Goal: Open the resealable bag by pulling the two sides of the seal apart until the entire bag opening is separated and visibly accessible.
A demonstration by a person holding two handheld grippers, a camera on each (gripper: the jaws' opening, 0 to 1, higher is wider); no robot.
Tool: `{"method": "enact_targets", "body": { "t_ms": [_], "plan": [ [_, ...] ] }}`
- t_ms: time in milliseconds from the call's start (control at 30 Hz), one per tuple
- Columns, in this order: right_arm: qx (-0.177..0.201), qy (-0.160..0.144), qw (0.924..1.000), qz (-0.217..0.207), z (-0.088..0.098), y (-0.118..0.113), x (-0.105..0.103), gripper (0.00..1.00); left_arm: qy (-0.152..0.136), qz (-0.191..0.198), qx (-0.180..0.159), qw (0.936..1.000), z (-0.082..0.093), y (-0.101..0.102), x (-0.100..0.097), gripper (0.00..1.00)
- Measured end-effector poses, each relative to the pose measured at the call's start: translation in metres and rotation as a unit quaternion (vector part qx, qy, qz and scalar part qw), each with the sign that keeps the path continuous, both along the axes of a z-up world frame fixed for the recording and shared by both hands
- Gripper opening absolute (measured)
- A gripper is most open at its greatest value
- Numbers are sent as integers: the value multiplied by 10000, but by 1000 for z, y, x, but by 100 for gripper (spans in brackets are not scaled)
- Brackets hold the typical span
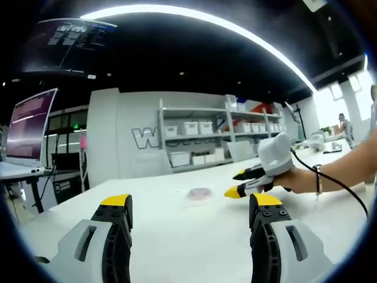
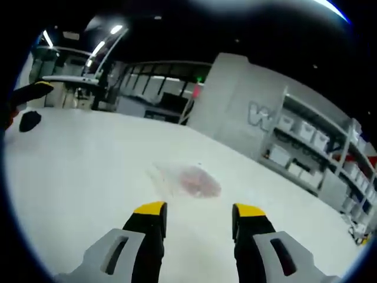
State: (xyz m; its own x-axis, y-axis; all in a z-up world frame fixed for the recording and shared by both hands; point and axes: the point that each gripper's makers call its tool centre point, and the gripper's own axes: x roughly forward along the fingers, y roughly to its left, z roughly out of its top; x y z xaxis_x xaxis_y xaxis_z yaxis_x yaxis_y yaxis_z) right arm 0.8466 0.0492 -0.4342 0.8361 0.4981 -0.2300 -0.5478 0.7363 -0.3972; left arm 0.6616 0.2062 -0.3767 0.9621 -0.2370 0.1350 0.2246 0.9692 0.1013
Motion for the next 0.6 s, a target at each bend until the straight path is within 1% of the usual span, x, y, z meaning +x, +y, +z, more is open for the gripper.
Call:
{"method": "enact_targets", "body": {
  "t_ms": [167, 333, 467, 600],
  "plan": [
    [-397, -114, 9991, 133, -3, 5, 2, 38, -7, 5, -5, 10000, 1, 1, 2, 81],
    [-739, -333, 9964, 231, 1, 8, 6, 37, -8, 23, 7, 10000, 1, 2, 2, 81],
    [-817, -404, 9954, 282, 3, 10, 7, 37, -9, 37, 4, 10000, 1, 2, 3, 81],
    [-824, -398, 9953, 310, 2, 11, 7, 37, 2, 18, 11, 10000, 0, 1, 4, 81]
  ]
}}
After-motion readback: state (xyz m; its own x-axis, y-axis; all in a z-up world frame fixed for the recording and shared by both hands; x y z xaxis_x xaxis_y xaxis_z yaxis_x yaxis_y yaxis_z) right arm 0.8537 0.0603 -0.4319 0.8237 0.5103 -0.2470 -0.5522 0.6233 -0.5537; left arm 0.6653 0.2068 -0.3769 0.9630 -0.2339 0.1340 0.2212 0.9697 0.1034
